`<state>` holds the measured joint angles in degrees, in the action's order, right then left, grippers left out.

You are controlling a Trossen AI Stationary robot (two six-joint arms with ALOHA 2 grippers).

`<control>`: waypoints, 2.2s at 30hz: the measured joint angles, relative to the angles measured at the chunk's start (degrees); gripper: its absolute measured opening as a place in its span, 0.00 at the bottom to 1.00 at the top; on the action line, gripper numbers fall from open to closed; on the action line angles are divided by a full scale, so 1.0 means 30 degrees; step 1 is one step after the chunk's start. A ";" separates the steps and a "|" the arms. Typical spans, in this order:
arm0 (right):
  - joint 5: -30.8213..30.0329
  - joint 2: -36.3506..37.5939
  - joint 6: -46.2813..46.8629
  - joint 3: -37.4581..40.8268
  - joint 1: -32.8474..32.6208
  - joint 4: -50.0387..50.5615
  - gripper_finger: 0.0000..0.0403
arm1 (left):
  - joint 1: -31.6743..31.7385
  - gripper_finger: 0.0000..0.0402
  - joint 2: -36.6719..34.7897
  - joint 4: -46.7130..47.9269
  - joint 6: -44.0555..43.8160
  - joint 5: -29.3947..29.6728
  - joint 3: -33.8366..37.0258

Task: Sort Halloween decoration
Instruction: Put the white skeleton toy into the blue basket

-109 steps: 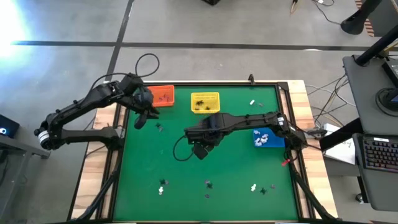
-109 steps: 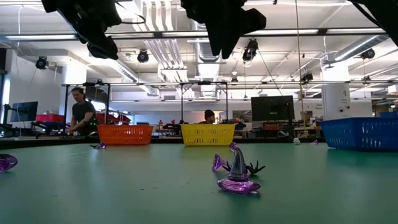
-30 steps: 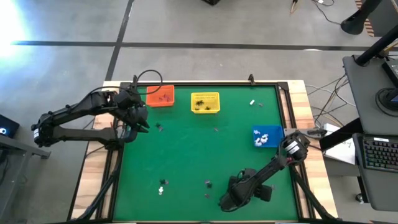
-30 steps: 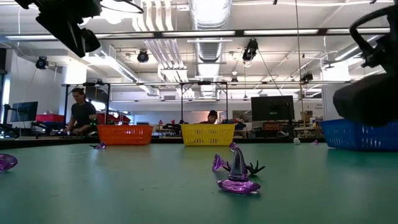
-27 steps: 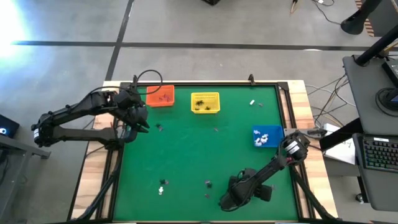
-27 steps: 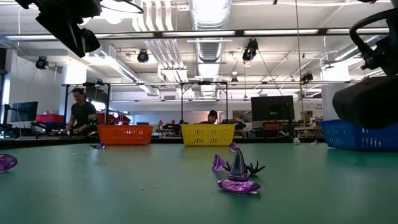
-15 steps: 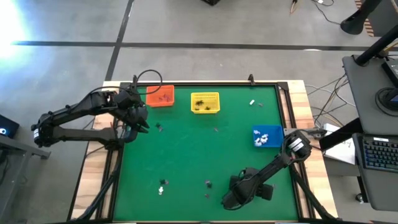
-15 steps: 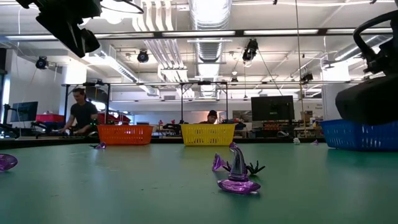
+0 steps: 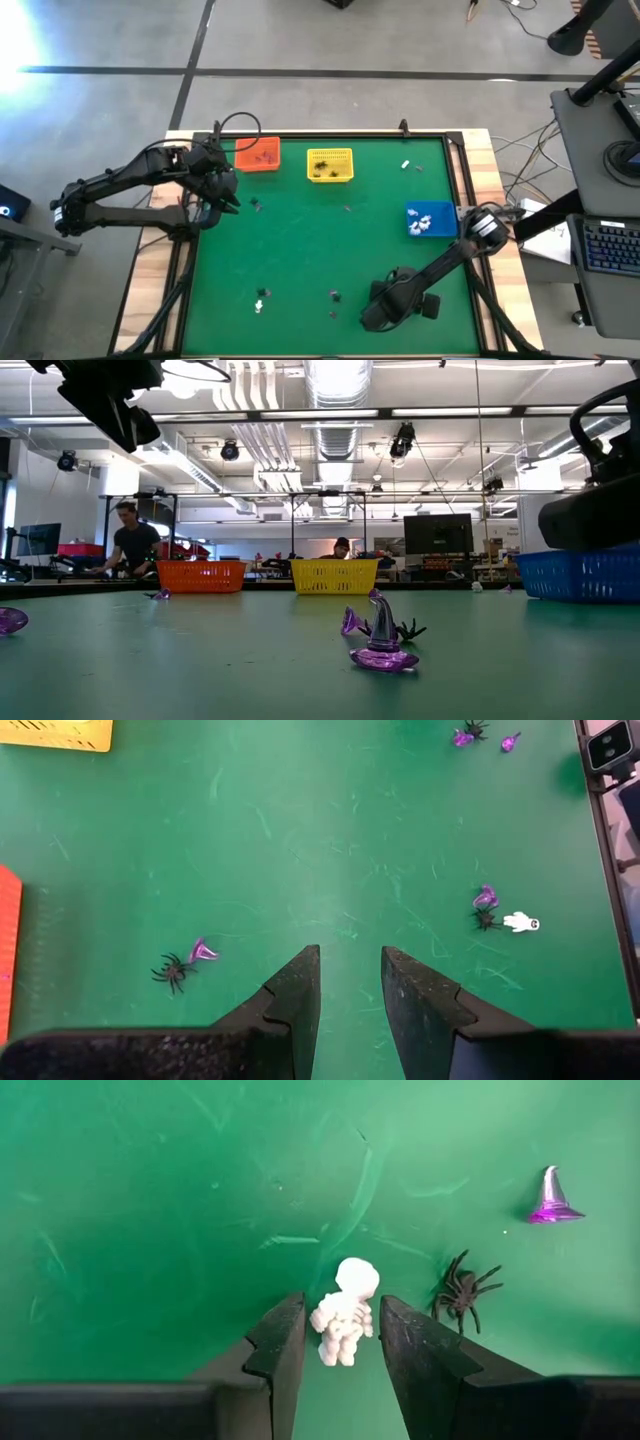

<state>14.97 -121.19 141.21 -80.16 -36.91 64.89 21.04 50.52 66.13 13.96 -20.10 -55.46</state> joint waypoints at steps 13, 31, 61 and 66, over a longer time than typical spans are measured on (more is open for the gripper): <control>0.0685 0.0080 -0.0302 0.0846 0.0000 -0.1233 0.31 | 0.0000 0.23 0.0000 0.0608 -0.0403 0.0000 0.0000; 0.0651 0.0540 -0.0641 0.0867 -0.0007 -0.1230 0.08 | 0.0000 0.23 0.0000 0.0570 -0.0337 0.0000 0.0000; -0.0165 0.3293 -0.1181 0.0671 -0.0073 0.0360 0.03 | 0.0000 0.23 0.0015 0.0530 -0.0352 0.0007 0.0000; -0.0194 0.3308 -0.1290 0.0476 -0.0066 0.0334 0.02 | 0.0000 0.23 0.0015 0.0526 -0.0344 0.0005 0.0000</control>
<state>14.39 -111.26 137.34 -78.73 -37.10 65.89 21.04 50.57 67.71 12.93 -20.08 -55.46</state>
